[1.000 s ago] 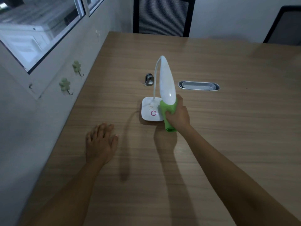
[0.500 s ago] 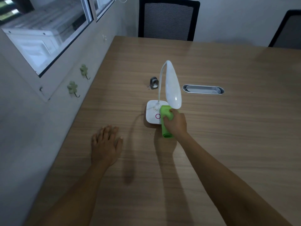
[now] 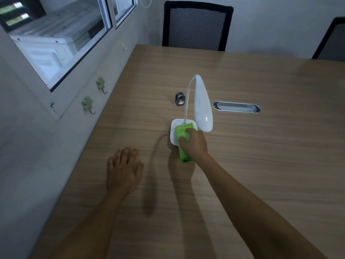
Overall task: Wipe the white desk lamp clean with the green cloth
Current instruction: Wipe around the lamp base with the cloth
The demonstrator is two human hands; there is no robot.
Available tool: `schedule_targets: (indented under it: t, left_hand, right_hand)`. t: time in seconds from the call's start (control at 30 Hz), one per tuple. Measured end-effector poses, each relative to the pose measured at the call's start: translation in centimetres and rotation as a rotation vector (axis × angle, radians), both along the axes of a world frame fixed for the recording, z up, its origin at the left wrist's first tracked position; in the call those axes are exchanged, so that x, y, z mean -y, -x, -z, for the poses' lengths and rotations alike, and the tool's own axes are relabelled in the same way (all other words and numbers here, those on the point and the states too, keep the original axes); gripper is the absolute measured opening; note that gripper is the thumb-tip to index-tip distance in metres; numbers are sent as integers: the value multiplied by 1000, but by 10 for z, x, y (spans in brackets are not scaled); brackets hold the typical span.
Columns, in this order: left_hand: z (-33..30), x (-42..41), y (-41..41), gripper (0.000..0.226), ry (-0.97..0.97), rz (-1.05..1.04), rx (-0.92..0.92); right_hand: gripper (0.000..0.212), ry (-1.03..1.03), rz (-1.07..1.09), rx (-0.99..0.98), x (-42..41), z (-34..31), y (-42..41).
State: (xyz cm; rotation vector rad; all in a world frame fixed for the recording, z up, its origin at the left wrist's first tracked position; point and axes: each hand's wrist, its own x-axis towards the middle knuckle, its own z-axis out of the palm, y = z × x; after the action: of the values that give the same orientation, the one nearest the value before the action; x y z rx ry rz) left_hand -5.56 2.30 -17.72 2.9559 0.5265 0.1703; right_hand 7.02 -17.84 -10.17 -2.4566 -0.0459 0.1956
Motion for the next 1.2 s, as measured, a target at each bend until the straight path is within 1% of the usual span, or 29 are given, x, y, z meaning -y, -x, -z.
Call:
schedule_targets:
  t: [0.1, 0.17, 0.23, 0.3, 0.33, 0.37, 0.4, 0.5, 0.57, 0.63, 0.7, 0.77, 0.83, 0.9, 0.97, 1.03, 1.07, 1.13, 1.2]
  left_hand:
    - [0, 0, 1, 60, 6, -2, 9]
    - [-1, 0, 1, 58, 1, 1, 25]
    - [-1, 1, 1, 58, -5, -1, 30]
    - [-1, 1, 1, 59, -4, -4, 29]
    - [-1, 1, 1, 60, -4, -4, 31]
    - [-1, 1, 0, 60, -4, -2, 35]
    - [-1, 1, 0, 60, -4, 0, 38]
    - [-1, 1, 1, 59, -20, 7, 43]
    - [-1, 1, 2, 58, -19, 3, 48]
    - [-2, 1, 2, 57, -19, -2, 52]
    - [-2, 0, 2, 57, -16, -7, 39]
    - [-1, 0, 1, 58, -11, -5, 32]
    - [0, 0, 1, 58, -11, -3, 23]
    - [1, 0, 0, 57, -5, -3, 26]
    - [2, 0, 0, 56, 0, -6, 37]
    - [1, 0, 0, 55, 5, -8, 53]
    - [1, 0, 1, 56, 4, -8, 54]
    - [1, 0, 1, 57, 4, -9, 44]
    - [2, 0, 1, 58, 28, -9, 35]
  right_hand:
    - [53, 88, -240, -40, -14, 2, 11]
    - [54, 68, -293, -14, -17, 0, 13]
    - [52, -21, -215, 34, -14, -3, 9]
    - [53, -89, -55, 50, -8, -3, 1]
    - [53, -97, 1, 36, -7, -2, -2]
    - [53, -86, 10, 14, -7, -1, -4]
    - [53, -63, -27, -8, -9, -2, -3]
    - [53, 26, -248, -70, -23, -5, 2]
    - [53, 25, -330, -71, -28, -6, 5]
    - [52, -41, -279, -36, -26, -7, 4]
    - [50, -128, -93, -3, -16, -5, -1]
    - [49, -154, 58, 3, -7, -4, -6]
    - [47, -131, 48, -12, -9, -5, -5]
    - [44, -82, -69, -35, -20, -10, -2]
    - [48, -17, -214, -87, -31, -11, 0]
    - [51, -1, -267, -104, -36, -11, 1]
    - [52, -21, -244, -93, -36, -12, 0]
    - [51, -53, -131, -49, -32, -16, -3]
    - [47, -33, -17, -28, -31, -17, -5]
